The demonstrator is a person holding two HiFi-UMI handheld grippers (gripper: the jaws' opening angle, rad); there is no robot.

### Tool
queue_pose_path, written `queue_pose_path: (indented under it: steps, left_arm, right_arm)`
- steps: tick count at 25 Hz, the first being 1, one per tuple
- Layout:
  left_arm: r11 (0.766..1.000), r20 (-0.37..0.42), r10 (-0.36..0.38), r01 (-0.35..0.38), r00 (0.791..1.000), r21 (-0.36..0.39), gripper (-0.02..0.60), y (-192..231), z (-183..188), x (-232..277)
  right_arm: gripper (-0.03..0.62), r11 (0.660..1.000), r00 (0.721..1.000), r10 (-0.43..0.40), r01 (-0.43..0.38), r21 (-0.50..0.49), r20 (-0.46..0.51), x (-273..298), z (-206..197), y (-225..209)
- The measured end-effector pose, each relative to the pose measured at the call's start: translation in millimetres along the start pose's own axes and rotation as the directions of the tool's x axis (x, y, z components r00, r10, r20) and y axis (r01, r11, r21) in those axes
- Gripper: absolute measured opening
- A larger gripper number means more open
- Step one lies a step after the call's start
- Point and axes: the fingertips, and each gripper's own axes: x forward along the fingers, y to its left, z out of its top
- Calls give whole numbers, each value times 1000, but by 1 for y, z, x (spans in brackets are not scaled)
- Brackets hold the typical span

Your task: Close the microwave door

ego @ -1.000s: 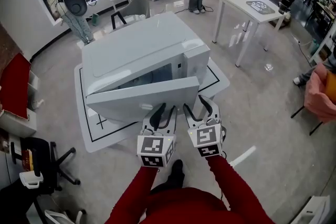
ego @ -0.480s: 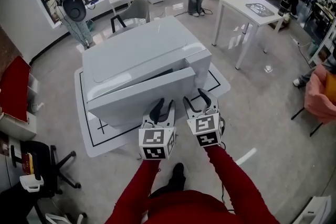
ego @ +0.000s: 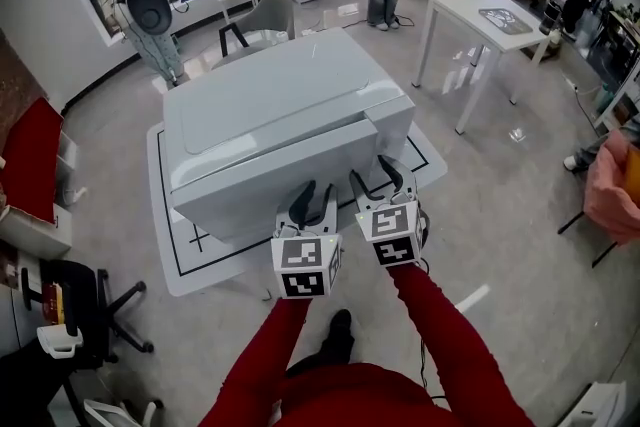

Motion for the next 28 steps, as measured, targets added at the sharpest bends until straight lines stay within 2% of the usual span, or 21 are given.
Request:
queue_pose_path:
  steps: [4,14,23,28]
  left_arm:
    - [999,-3,37,-37,999,-31,117,3,0,1]
    - [993,2,60,-60,998,-102,58,7,1,4]
    - [992,2,80,-80,997,-94,43,10,2,4]
    - [993,-2,70,-70,998,-91,43,9,2,3]
  right_arm:
    - [227,1000,1000,4,-4,16,-13,2,0,2]
    - [192,999,999,23,-22,26,-34,3,0,5]
    - [190,1000,998,-1,0,-15,-57,3,2,5]
    - [190,996,997,-65,62,-63,-47,-1,2,6]
